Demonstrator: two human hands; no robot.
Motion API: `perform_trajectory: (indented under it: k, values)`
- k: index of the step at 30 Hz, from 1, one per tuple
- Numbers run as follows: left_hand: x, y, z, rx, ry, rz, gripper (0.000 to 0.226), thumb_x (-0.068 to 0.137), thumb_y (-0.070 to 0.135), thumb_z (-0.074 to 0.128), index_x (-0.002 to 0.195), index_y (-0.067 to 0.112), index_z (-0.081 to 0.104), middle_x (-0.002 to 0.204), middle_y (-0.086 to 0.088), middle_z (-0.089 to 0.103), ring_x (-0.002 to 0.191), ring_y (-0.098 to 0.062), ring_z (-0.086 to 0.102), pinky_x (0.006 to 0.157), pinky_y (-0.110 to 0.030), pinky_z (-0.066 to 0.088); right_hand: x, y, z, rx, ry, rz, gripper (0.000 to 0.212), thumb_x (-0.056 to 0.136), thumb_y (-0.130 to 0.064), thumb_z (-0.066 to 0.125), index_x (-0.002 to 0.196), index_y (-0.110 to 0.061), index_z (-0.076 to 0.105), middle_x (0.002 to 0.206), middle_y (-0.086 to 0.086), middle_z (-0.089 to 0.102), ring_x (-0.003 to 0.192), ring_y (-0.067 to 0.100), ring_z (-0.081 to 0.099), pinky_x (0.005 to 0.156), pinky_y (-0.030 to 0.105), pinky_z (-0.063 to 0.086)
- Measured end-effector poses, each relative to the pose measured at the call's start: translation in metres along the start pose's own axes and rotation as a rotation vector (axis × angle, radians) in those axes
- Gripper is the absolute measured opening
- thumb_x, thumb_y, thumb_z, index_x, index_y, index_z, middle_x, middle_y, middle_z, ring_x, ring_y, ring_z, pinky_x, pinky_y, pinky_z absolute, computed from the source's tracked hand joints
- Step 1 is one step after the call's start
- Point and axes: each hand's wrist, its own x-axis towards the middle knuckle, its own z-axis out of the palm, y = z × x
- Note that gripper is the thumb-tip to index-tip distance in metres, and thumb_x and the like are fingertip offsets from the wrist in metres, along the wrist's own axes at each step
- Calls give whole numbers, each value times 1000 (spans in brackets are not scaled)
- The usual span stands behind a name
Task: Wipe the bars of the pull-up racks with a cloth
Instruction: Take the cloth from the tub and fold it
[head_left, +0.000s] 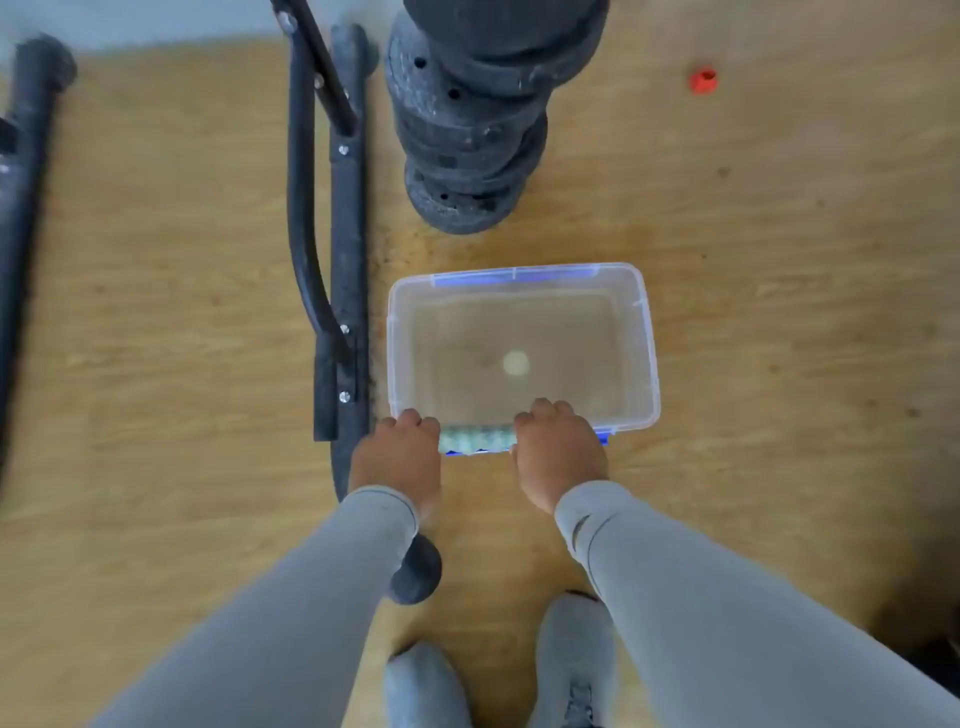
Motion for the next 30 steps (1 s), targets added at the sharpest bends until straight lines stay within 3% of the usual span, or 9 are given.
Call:
perform_trajectory:
  k: [7, 11, 13, 15, 17, 21, 23, 25, 30]
  values:
    - [25, -9, 31, 75, 31, -2, 27, 96, 15, 53, 120, 24, 57, 113, 2, 53, 104, -21, 56, 68, -32, 46, 16, 5, 15, -49, 21, -54, 32, 84, -1, 52, 112, -15, 61, 108, 6, 60, 103, 29, 56, 79, 36, 41]
    - [26, -11, 18, 86, 108, 60, 26, 97, 13, 48, 117, 24, 60, 111, 3, 57, 107, -21, 56, 70, -30, 41, 14, 5, 8, -29, 85, -82, 20, 89, -10, 56, 107, -17, 63, 102, 3, 61, 97, 27, 55, 72, 34, 33]
    - [13, -14, 2, 42, 120, 71, 23, 98, 17, 48, 115, 24, 61, 111, 3, 59, 109, -22, 55, 77, -32, 44, 2, 5, -1, 8, 141, -74, 15, 91, -17, 56, 101, -16, 67, 96, 3, 63, 92, 27, 56, 71, 35, 38]
    - [-12, -19, -19, -109, 133, 42, 18, 98, 23, 48, 111, 22, 61, 113, 3, 57, 111, -24, 52, 87, -35, 46, -19, 5, -23, 138, 196, -55, 12, 91, -20, 55, 94, -14, 66, 93, 3, 62, 89, 26, 55, 74, 37, 46]
    - [-47, -18, -51, -435, 103, -38, 11, 98, 25, 50, 102, 20, 59, 109, 4, 55, 104, -24, 54, 87, -38, 47, -48, 1, -60, 387, 154, -16, 9, 91, -20, 53, 86, -14, 58, 93, 1, 59, 88, 23, 53, 76, 36, 47]
    - [-126, -9, -145, -1229, 26, -304, 16, 93, 19, 58, 85, 8, 50, 71, 0, 49, 57, -14, 47, 55, -27, 43, -119, -5, -156, 949, -60, 165, 10, 87, -22, 57, 82, -14, 54, 85, -2, 64, 74, 18, 58, 67, 36, 49]
    - [-175, -8, -205, -1465, 40, -329, 22, 86, 25, 66, 80, 8, 53, 72, -9, 53, 63, -16, 52, 61, -28, 46, -166, -8, -214, 1077, -115, 208, 13, 86, -26, 56, 84, -13, 55, 70, -4, 57, 60, 15, 51, 57, 33, 44]
    - [-229, -8, -263, -1607, 43, -292, 27, 75, 38, 73, 80, 14, 62, 84, -16, 63, 80, -27, 60, 79, -45, 52, -218, -13, -275, 1151, -132, 199, 11, 86, -26, 58, 87, -15, 57, 71, -5, 56, 58, 14, 51, 55, 30, 44]
    - [-368, -1, -407, -1686, -15, -87, 32, 71, 43, 81, 89, 18, 73, 92, -14, 65, 90, -29, 59, 94, -58, 50, -346, -38, -420, 1203, -138, -34, 24, 90, -30, 69, 112, -36, 63, 103, -14, 70, 93, 6, 69, 81, 25, 56]
